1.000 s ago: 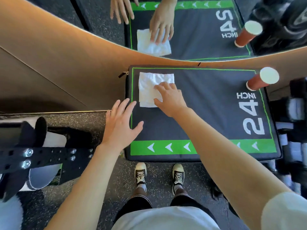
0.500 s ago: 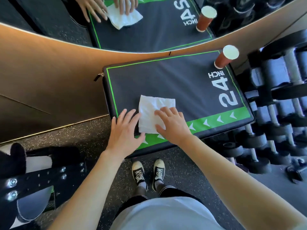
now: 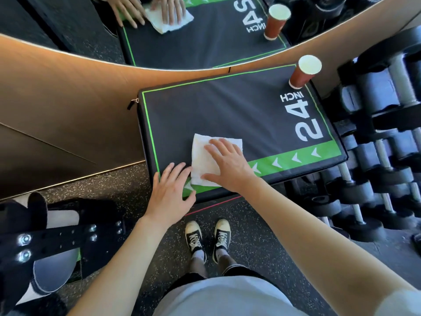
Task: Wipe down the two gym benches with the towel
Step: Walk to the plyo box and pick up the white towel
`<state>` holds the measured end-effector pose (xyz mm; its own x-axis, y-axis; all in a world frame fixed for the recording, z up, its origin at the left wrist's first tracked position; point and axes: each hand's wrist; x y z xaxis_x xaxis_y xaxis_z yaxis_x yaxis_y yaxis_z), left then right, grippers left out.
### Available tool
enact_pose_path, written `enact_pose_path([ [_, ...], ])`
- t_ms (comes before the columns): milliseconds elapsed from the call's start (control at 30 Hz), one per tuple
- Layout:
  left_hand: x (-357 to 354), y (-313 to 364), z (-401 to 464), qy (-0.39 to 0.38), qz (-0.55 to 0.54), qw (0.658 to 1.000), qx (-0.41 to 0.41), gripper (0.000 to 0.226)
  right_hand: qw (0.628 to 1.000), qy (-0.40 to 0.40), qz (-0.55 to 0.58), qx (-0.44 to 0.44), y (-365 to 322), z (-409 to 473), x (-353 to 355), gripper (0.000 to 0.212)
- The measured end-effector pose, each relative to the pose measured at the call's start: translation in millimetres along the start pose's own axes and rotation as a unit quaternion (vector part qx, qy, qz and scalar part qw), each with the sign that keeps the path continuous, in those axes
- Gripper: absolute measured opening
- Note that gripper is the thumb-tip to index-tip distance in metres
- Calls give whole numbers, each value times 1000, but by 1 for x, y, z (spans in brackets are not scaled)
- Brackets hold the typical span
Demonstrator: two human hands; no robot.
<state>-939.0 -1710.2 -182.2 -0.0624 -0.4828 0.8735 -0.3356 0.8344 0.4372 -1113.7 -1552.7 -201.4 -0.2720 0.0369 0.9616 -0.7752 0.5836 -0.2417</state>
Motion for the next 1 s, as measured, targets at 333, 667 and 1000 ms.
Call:
enact_pose_path([
  [333,0,14,-22,12,-3,999,33,63,993,118,-19,-26,-4,-18,-27,58],
  [667,14,24,-19,27,-4,999,32,59,992,129,-7,1,-5,-24,-17,35],
  [1000,45,60,13,61,8,998,-20,58,981,180,34,-59,24,-31,38,36],
])
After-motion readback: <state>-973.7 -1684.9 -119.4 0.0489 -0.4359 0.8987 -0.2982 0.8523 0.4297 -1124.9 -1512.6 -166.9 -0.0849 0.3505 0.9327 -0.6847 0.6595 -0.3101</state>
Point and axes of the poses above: each hand's wrist, its own z-axis towards the middle knuckle, its own x-axis out of the back of the hand, y = z × x, and after that the axes turned 3 degrees about -z, right-handed
